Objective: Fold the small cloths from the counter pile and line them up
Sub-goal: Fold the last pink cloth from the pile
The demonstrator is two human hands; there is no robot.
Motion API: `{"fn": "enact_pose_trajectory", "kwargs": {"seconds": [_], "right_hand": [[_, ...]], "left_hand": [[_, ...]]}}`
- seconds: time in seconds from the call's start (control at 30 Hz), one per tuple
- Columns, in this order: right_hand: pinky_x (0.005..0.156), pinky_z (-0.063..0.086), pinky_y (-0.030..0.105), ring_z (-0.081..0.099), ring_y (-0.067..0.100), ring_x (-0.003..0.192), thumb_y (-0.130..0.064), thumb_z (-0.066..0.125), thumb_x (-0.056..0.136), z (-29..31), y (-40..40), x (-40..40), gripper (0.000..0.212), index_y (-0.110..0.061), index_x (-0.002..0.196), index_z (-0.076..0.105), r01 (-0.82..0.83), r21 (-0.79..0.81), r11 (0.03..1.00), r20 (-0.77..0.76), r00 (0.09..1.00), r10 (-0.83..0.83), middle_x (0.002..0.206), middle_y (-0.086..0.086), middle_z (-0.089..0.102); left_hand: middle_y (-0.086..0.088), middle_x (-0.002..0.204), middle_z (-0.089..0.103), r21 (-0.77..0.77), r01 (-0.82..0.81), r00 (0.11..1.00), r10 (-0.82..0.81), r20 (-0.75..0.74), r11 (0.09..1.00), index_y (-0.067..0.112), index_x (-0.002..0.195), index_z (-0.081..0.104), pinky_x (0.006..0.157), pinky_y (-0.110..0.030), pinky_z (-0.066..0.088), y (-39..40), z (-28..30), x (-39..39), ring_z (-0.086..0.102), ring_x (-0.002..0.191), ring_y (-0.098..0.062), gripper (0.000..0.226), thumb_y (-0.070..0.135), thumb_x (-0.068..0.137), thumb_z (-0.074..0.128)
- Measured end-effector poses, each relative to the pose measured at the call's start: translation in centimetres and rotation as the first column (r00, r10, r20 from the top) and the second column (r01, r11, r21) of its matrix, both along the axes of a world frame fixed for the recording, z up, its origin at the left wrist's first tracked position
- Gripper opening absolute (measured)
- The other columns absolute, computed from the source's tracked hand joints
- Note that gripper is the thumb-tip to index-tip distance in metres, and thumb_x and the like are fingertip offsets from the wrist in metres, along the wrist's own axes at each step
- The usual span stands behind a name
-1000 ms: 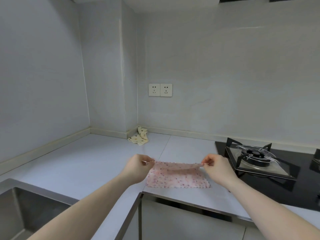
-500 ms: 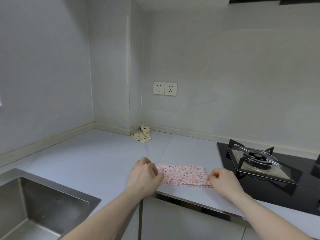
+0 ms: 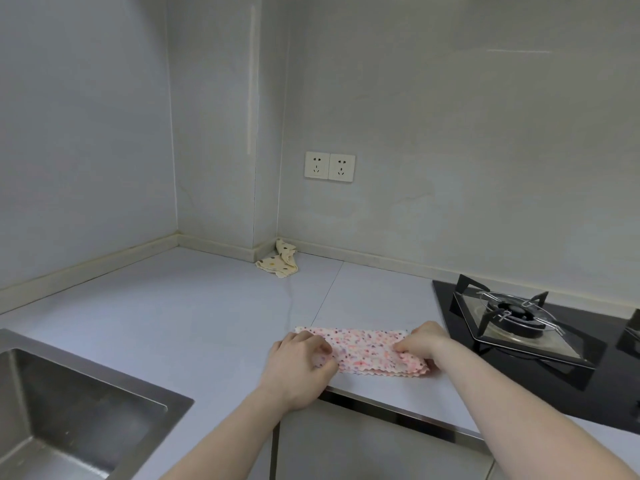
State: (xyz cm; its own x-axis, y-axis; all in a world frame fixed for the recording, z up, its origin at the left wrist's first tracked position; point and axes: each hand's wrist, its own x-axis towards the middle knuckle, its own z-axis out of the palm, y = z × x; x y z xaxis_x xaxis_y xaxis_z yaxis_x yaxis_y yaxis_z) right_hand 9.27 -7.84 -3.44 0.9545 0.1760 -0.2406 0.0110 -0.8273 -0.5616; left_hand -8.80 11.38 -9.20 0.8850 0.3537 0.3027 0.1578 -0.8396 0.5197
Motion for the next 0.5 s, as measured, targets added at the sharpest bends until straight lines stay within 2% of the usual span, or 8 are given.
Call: {"fn": "enact_pose_trajectory", "kwargs": {"seconds": [0.03,0.1,0.17,0.23,0.3,0.37,0.43,0.5], "right_hand": [[0.073,0.056,0.031,0.065,0.026,0.089,-0.024,0.089,0.075,0.2,0.1,0.2,0.054,-0.002,0.114,0.060,0.018,0.029,0.999,-0.024,1.000,-0.017,0.107,0.012,0.066],[0.072,0.053,0.032,0.064,0.025,0.087,-0.014,0.086,0.077,0.7,0.4,0.6,0.040,-0.003,0.102,0.056,0.046,0.120,0.992,-0.059,0.998,-0.039,0.099,0.012,0.065],[0.075,0.057,0.032,0.068,0.023,0.083,-0.011,0.079,0.079,1.6,0.8,0.9,0.030,0.000,0.101,0.061,0.066,0.238,0.969,-0.103,0.994,-0.043,0.098,0.016,0.072],[0.066,0.051,0.029,0.063,0.020,0.071,-0.011,0.075,0.080,2.9,1.7,0.5,0.024,-0.003,0.100,0.067,0.049,0.312,0.949,-0.122,0.992,-0.011,0.091,0.014,0.075],[0.054,0.038,0.024,0.050,0.015,0.058,-0.011,0.073,0.080,4.1,3.0,-0.5,0.012,-0.009,0.090,0.067,-0.006,0.325,0.946,-0.092,0.995,0.038,0.072,0.005,0.062],[0.050,0.030,0.024,0.045,0.013,0.055,-0.011,0.072,0.078,5.1,4.5,-1.8,0.010,-0.014,0.086,0.066,-0.076,0.338,0.938,-0.061,0.993,0.102,0.069,0.002,0.055],[0.048,0.028,0.023,0.044,0.013,0.053,-0.011,0.070,0.079,5.4,6.2,-3.1,0.009,-0.014,0.084,0.064,-0.130,0.364,0.922,-0.061,0.985,0.162,0.065,0.002,0.055],[0.048,0.032,0.022,0.046,0.013,0.051,-0.011,0.071,0.082,5.0,7.8,-4.2,0.009,-0.014,0.084,0.063,-0.156,0.382,0.911,-0.070,0.978,0.196,0.063,0.002,0.057]], "left_hand": [[0.022,0.114,0.060,-0.031,-0.002,1.000,0.003,0.011,1.000,0.038,0.107,0.068,0.103,-0.029,0.037,0.0,0.1,0.0,0.049,0.110,-0.006,0.050,0.061,0.077,0.035],[0.021,0.108,0.060,-0.115,-0.014,0.999,0.019,0.044,0.993,0.038,0.100,0.068,0.100,-0.031,0.040,0.2,0.4,0.0,0.051,0.106,-0.006,0.044,0.060,0.077,0.039],[0.020,0.104,0.060,-0.219,-0.038,0.996,0.055,0.073,0.975,0.036,0.093,0.069,0.097,-0.033,0.046,0.4,0.7,0.0,0.054,0.103,-0.006,0.037,0.056,0.074,0.043],[0.018,0.099,0.063,-0.334,-0.061,0.990,0.099,0.097,0.941,0.035,0.085,0.069,0.091,-0.035,0.052,0.6,0.9,-0.1,0.059,0.099,-0.006,0.028,0.050,0.073,0.048],[0.016,0.096,0.065,-0.399,-0.074,0.986,0.126,0.106,0.914,0.034,0.080,0.067,0.087,-0.035,0.055,0.7,1.0,-0.2,0.062,0.094,-0.006,0.020,0.045,0.075,0.051],[0.015,0.096,0.067,-0.413,-0.083,0.984,0.140,0.109,0.907,0.033,0.080,0.066,0.085,-0.034,0.056,0.8,1.0,-0.1,0.063,0.092,-0.005,0.015,0.042,0.080,0.054],[0.012,0.092,0.069,-0.441,-0.101,0.978,0.171,0.121,0.892,0.031,0.080,0.067,0.081,-0.033,0.056,0.9,1.0,-0.1,0.064,0.089,-0.007,0.012,0.035,0.085,0.057],[0.007,0.082,0.071,-0.500,-0.113,0.965,0.215,0.151,0.858,0.027,0.082,0.068,0.071,-0.027,0.055,0.9,1.3,-0.1,0.066,0.078,-0.008,0.013,0.026,0.089,0.057]]}}
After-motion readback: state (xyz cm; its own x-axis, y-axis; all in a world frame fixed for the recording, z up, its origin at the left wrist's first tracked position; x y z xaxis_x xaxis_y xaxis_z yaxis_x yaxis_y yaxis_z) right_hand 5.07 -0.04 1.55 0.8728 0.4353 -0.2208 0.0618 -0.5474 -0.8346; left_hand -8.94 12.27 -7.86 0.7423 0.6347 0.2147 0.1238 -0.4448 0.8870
